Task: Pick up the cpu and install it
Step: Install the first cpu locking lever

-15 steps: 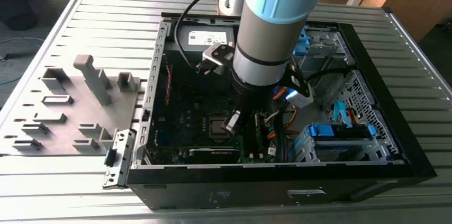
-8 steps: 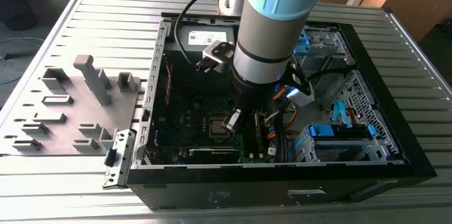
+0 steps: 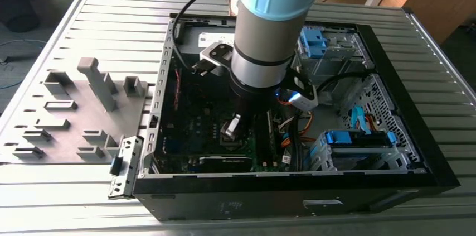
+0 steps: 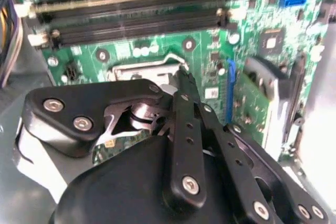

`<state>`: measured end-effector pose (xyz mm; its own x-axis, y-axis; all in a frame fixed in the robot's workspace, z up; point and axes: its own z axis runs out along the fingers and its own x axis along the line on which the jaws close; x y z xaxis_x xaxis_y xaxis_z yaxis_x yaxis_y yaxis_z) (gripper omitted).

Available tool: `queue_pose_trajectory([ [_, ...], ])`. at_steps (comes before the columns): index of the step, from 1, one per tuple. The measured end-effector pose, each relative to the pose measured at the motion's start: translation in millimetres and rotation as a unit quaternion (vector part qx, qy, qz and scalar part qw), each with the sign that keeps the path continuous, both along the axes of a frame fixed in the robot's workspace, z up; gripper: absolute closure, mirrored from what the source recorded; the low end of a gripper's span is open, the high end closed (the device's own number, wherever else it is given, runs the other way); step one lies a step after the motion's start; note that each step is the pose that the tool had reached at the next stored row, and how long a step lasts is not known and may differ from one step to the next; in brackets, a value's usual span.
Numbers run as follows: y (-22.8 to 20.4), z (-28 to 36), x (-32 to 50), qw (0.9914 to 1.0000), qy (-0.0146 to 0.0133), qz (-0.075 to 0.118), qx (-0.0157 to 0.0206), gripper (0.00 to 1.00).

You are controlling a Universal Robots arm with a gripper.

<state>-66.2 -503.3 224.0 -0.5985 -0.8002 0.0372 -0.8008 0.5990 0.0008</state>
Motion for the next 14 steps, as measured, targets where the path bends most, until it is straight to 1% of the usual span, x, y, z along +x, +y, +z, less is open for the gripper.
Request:
queue_pose_trajectory([
  [3,0.2,0.0,-5.4,0.99989,0.0,0.0,0.0151,0.89],
  [4,0.2,-0.1,-7.4,0.99967,0.0,0.0,0.0259,0.89],
  [5,0.4,-0.1,-7.5,0.9996,0.0001,0.0,0.0283,0.89],
  [7,1.0,-0.5,-7.5,0.9995,0.0,0.0,0.0317,0.89],
  [10,2.4,-0.5,-7.4,0.99941,0.0,0.0,0.0343,0.89],
  [11,2.5,-0.1,-7.5,0.99935,0.0,0.0,0.036,0.89],
  [14,2.5,3.1,-7.5,0.99923,-0.0003,0.0,0.0393,0.89],
])
